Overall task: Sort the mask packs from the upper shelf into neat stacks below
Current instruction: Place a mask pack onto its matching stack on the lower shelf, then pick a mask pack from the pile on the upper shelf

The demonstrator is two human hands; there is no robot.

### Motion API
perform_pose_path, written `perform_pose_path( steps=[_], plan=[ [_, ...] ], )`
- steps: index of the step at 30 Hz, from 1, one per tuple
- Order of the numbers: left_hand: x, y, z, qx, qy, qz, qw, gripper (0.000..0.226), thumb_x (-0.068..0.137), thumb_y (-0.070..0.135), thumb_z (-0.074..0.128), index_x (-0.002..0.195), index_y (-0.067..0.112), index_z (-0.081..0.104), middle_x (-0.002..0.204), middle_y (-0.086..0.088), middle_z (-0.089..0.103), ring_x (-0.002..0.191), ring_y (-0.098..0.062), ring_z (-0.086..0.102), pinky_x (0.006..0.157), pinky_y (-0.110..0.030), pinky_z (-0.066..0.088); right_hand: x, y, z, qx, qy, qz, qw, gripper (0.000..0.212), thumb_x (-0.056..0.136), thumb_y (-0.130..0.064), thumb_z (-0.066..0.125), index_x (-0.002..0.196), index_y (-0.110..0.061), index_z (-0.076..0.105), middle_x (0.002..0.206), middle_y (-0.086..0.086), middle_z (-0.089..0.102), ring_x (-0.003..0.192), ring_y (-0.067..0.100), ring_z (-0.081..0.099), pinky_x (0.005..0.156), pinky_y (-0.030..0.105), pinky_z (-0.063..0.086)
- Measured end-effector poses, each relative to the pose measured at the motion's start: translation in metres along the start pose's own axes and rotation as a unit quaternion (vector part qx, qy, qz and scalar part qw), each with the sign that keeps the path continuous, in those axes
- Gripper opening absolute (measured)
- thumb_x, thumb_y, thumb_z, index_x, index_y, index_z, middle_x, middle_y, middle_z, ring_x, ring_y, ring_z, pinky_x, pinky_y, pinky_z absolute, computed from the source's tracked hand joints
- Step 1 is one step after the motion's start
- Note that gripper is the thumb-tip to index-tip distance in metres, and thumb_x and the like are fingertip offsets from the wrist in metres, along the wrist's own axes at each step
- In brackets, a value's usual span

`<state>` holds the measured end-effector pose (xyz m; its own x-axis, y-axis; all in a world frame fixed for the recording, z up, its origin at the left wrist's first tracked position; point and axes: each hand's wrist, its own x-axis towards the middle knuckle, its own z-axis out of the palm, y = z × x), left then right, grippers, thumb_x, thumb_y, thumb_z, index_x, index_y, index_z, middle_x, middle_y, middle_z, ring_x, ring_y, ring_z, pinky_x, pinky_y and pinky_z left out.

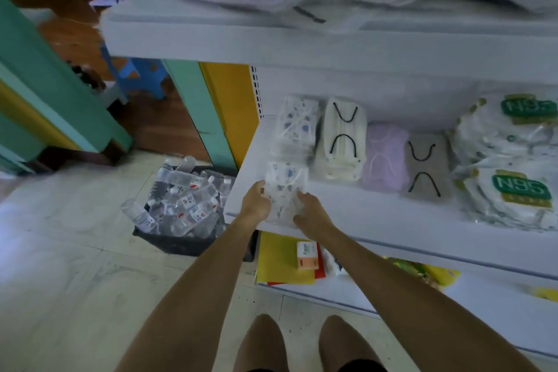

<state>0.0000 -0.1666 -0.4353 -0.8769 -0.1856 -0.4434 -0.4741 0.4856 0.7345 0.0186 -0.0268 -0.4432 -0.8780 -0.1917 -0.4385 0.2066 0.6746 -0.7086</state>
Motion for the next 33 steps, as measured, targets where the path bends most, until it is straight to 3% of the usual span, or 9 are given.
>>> perform_pose_path(
  steps=[2,4,8,12,16,20,24,30,33],
  plan=[
    [0.023,-0.008,0.002,0.038,-0.003,0.018,0.999,0.059,0.093,-0.008,0.034,0.148,0.011,0.023,0.152,-0.01,0.03,0.136,-0.028,0.033,0.105,-0.035,0.035,0.022,0.003,0.008,-0.051,-0.002,0.002,0.999,0.064,0.091,-0.011,0.047,0.148,-0.015,0.017,0.155,0.006,0.015,0.138,0.025,0.027,0.109,0.03,0.026],
    [0.039,-0.014,0.003,0.062,-0.007,0.036,0.997,0.058,0.093,-0.006,0.035,0.148,0.009,0.024,0.152,-0.01,0.028,0.139,-0.026,0.029,0.11,-0.033,0.029,0.036,0.002,0.016,-0.101,0.024,0.002,0.995,0.062,0.09,-0.014,0.047,0.147,-0.016,0.023,0.153,0.004,0.02,0.139,0.025,0.024,0.112,0.033,0.021],
    [0.057,-0.023,0.003,0.063,-0.034,0.05,0.996,0.056,0.094,-0.002,0.034,0.148,0.011,0.025,0.153,-0.008,0.027,0.14,-0.025,0.027,0.112,-0.034,0.027,0.044,0.0,0.03,-0.101,0.075,0.022,0.992,0.064,0.088,-0.016,0.048,0.146,-0.019,0.023,0.155,0.002,0.017,0.142,0.024,0.011,0.115,0.034,0.011],
    [0.057,-0.025,0.002,0.096,-0.064,0.055,0.992,0.057,0.093,0.003,0.036,0.148,0.015,0.025,0.152,-0.008,0.03,0.136,-0.029,0.03,0.109,-0.036,0.03,0.029,-0.005,0.038,-0.105,0.064,0.065,0.99,0.07,0.091,-0.023,0.049,0.149,-0.024,0.01,0.158,0.003,0.002,0.144,0.025,0.003,0.116,0.036,0.006],
    [0.054,-0.015,-0.009,0.137,-0.059,0.071,0.986,0.057,0.096,0.006,0.035,0.149,0.017,0.019,0.158,-0.006,0.011,0.143,-0.03,0.014,0.114,-0.036,0.016,0.01,-0.018,0.027,-0.094,0.101,0.073,0.988,0.071,0.093,-0.026,0.047,0.15,-0.027,0.003,0.158,0.006,-0.004,0.144,0.027,0.002,0.116,0.038,0.007],
    [0.031,-0.009,-0.026,0.122,-0.005,0.097,0.988,0.054,0.097,0.008,0.034,0.149,0.012,0.021,0.157,-0.007,0.014,0.144,-0.028,0.011,0.116,-0.037,0.012,-0.029,-0.027,0.019,-0.149,0.091,0.028,0.984,0.067,0.095,-0.025,0.044,0.15,-0.026,0.006,0.158,0.007,-0.001,0.144,0.027,0.003,0.115,0.038,0.006],
    [-0.011,-0.002,-0.046,0.094,0.024,0.161,0.982,0.049,0.097,0.007,0.035,0.146,0.007,0.028,0.153,-0.011,0.026,0.142,-0.027,0.02,0.116,-0.038,0.018,-0.07,-0.039,0.011,-0.215,0.056,-0.013,0.975,0.062,0.097,-0.025,0.041,0.15,-0.024,0.008,0.158,0.006,0.002,0.144,0.026,0.007,0.115,0.036,0.006],
    [-0.092,0.02,-0.099,0.018,0.085,0.333,0.939,0.035,0.098,0.007,0.042,0.132,0.006,0.048,0.133,-0.008,0.054,0.118,-0.024,0.053,0.096,-0.028,0.04,-0.129,-0.081,-0.03,-0.284,0.072,-0.201,0.935,0.055,0.097,-0.021,0.041,0.148,-0.019,0.021,0.155,0.005,0.02,0.141,0.022,0.023,0.114,0.031,0.014],
    [-0.141,0.048,-0.12,0.037,0.149,0.407,0.9,0.03,0.098,0.015,0.044,0.123,0.006,0.056,0.121,-0.004,0.063,0.107,-0.017,0.059,0.087,-0.014,0.039,-0.173,-0.114,-0.056,-0.268,0.122,-0.305,0.906,0.049,0.093,-0.022,0.039,0.141,-0.012,0.039,0.144,0.01,0.042,0.131,0.027,0.042,0.109,0.037,0.03]
  ],
)
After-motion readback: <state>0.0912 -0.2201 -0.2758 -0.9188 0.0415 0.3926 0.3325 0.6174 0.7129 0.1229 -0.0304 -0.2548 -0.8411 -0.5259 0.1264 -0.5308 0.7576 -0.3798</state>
